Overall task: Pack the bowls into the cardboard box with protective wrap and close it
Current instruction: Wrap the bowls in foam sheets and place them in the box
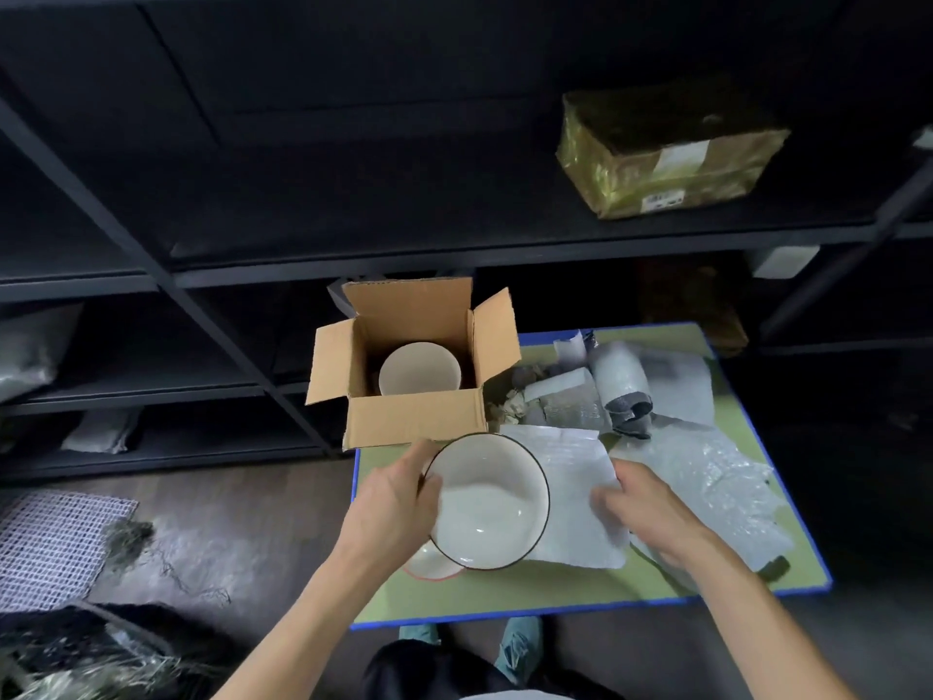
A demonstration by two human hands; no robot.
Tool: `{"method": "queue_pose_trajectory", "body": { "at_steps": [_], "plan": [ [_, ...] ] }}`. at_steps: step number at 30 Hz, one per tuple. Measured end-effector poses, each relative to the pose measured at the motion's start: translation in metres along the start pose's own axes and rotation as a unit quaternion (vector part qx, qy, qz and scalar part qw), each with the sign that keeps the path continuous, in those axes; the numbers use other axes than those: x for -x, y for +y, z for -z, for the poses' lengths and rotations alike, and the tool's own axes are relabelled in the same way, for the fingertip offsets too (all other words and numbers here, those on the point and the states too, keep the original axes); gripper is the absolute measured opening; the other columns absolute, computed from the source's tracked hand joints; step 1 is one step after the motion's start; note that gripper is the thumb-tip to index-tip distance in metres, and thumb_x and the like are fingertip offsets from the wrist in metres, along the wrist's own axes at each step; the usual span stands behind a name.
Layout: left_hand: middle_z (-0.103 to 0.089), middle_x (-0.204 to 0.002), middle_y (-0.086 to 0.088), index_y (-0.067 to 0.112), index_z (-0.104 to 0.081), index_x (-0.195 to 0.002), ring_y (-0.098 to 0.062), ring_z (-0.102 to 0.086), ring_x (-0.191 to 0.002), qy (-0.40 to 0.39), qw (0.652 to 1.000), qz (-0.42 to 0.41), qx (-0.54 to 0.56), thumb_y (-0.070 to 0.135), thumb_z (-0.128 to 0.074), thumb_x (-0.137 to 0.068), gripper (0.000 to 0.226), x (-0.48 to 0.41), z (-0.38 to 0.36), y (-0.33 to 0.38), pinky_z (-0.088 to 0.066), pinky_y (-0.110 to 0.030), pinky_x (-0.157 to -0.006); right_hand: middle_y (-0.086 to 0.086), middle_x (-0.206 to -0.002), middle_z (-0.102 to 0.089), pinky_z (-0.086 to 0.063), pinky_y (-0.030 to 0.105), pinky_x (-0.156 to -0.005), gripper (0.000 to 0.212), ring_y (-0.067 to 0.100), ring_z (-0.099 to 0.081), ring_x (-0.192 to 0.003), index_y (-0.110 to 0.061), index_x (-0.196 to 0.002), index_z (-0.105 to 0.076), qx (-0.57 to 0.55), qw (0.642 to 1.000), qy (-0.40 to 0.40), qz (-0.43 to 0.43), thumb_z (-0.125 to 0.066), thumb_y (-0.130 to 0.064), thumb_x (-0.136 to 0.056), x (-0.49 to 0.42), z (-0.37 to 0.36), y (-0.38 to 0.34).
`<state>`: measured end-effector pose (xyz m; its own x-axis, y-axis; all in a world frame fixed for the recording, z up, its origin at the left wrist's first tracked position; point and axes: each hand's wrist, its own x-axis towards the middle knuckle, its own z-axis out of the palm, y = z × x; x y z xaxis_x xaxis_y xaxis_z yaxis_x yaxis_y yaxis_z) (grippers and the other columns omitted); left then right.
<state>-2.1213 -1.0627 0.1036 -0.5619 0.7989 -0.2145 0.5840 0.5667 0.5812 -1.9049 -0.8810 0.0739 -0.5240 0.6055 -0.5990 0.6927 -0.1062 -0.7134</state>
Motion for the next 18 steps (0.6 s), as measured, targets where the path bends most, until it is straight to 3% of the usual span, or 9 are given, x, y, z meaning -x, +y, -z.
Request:
{"method": "queue_pose_trajectory", "body": {
  "at_steps": [3,6,10,13,15,18],
  "plan": [
    [-0.067,-0.079,0.003,0.035,-0.049,-0.108,-0.011,-0.064,-0.048,-0.031,0.999,-0.009,0.04,0.024,-0.046,-0.099,0.014,-0.007,-0.007,0.021,-0.05,-0.031,-0.059,0.006,-0.1,-0.074,-0.056,0.045,-0.082,0.026,0.028,-0.069,-0.097,-0.019,-0.099,-0.07,-0.045,0.999,-0.013,0.002,-0.053,-0.009,-0.082,0.001,0.0,0.006],
    [-0.068,-0.078,0.005,0.037,-0.049,-0.106,-0.008,-0.065,-0.048,-0.043,0.997,-0.01,0.071,0.026,-0.046,-0.098,0.014,-0.015,-0.021,0.035,-0.051,-0.031,-0.061,0.0,-0.105,-0.076,-0.055,0.032,-0.074,0.03,0.021,-0.071,-0.101,-0.025,-0.109,-0.072,-0.102,0.994,-0.048,0.013,-0.059,-0.009,-0.086,0.008,-0.001,0.004],
    [-0.068,-0.078,0.0,0.031,-0.052,-0.111,-0.007,-0.065,-0.048,-0.046,0.995,-0.003,0.094,0.022,-0.047,-0.1,0.015,-0.019,-0.034,0.051,-0.043,-0.014,-0.048,-0.003,-0.109,-0.076,-0.055,0.029,-0.076,0.037,0.015,-0.071,-0.102,-0.025,-0.116,-0.071,-0.168,0.984,-0.06,-0.001,-0.049,-0.003,-0.096,0.011,0.001,0.004],
    [-0.067,-0.076,-0.001,0.032,-0.052,-0.113,-0.011,-0.066,-0.048,-0.05,0.991,-0.005,0.122,0.02,-0.048,-0.099,0.019,-0.019,-0.039,0.055,-0.055,-0.026,-0.056,0.005,-0.114,-0.074,-0.054,0.035,-0.086,0.04,0.02,-0.07,-0.105,-0.018,-0.118,-0.072,-0.248,0.966,-0.068,-0.016,-0.045,-0.001,-0.095,0.012,0.006,0.006],
    [-0.067,-0.076,0.0,0.032,-0.05,-0.113,-0.011,-0.066,-0.048,-0.057,0.991,-0.004,0.118,0.02,-0.047,-0.099,0.019,-0.021,-0.042,0.056,-0.052,-0.025,-0.056,0.01,-0.12,-0.072,-0.051,0.037,-0.091,0.034,0.019,-0.069,-0.104,-0.016,-0.112,-0.076,-0.32,0.945,-0.063,-0.024,-0.045,-0.016,-0.1,0.012,0.009,0.008],
    [-0.068,-0.072,0.0,0.03,-0.048,-0.113,-0.01,-0.067,-0.05,-0.055,0.991,-0.002,0.118,0.021,-0.046,-0.099,0.017,-0.022,-0.042,0.058,-0.051,-0.026,-0.06,0.008,-0.134,-0.065,-0.04,0.046,-0.11,0.052,0.022,-0.06,-0.125,-0.021,-0.127,-0.069,-0.395,0.913,-0.098,-0.016,-0.032,-0.051,-0.105,0.011,0.012,0.012]
  ]
}}
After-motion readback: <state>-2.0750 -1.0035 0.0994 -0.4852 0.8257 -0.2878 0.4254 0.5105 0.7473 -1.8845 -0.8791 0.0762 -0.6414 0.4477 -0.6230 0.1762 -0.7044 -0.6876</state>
